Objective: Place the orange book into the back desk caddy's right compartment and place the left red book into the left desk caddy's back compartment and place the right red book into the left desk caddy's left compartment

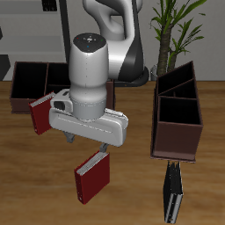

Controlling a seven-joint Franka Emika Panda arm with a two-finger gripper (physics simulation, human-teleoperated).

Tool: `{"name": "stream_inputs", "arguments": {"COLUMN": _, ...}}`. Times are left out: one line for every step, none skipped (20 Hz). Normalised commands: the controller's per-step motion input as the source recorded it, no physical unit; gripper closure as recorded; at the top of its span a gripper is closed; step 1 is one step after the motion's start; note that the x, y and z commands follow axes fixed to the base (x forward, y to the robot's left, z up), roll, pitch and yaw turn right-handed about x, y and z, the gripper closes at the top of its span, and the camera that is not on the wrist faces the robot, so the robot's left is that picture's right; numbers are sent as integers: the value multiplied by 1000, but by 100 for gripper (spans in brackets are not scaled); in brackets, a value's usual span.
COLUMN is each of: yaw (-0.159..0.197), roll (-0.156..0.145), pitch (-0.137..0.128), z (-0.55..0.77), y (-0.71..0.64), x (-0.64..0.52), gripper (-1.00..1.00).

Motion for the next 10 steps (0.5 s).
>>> {"name": "stream_inputs", "arguments": {"yaw": 7, "roll": 0, "pitch": -3, "z": -786, "y": -244, "x": 110, "gripper": -100}}
{"name": "stream_inputs", "arguments": {"yaw": -6, "roll": -71, "pitch": -11, "z": -220, "y": -125, "x": 47, "gripper": -100}}
{"name": "stream_inputs", "arguments": {"yaw": -38, "roll": 11, "pitch": -8, "z": -316, "y": -75, "x": 36, "gripper": -100}}
{"name": "stream_inputs", "arguments": {"yaw": 1, "roll": -1, "pitch": 10, "z": -284, "y": 4, "x": 26, "gripper": -100}}
{"name": "stream_inputs", "arguments": {"yaw": 7, "roll": -32, "pitch": 11, "z": -356, "y": -69, "x": 83, "gripper": -100}}
{"name": "stream_inputs", "arguments": {"yaw": -79, "roll": 9, "pitch": 45, "z": -407, "y": 2, "x": 97, "gripper": -100}}
{"name": "stream_inputs", "arguments": {"yaw": 27, "roll": -6, "pitch": 41, "z": -364, "y": 50, "x": 46, "gripper": -100}}
{"name": "stream_inputs", "arguments": {"yaw": -53, "roll": 8, "pitch": 28, "z": -330, "y": 25, "x": 64, "gripper": -100}}
{"name": "stream_inputs", "arguments": {"yaw": -7, "roll": 31, "pitch": 28, "z": -249, "y": 141, "x": 9, "gripper": -100}}
{"name": "stream_inputs", "arguments": {"yaw": -81, "roll": 22, "pitch": 16, "z": -320, "y": 124, "x": 29, "gripper": -100}}
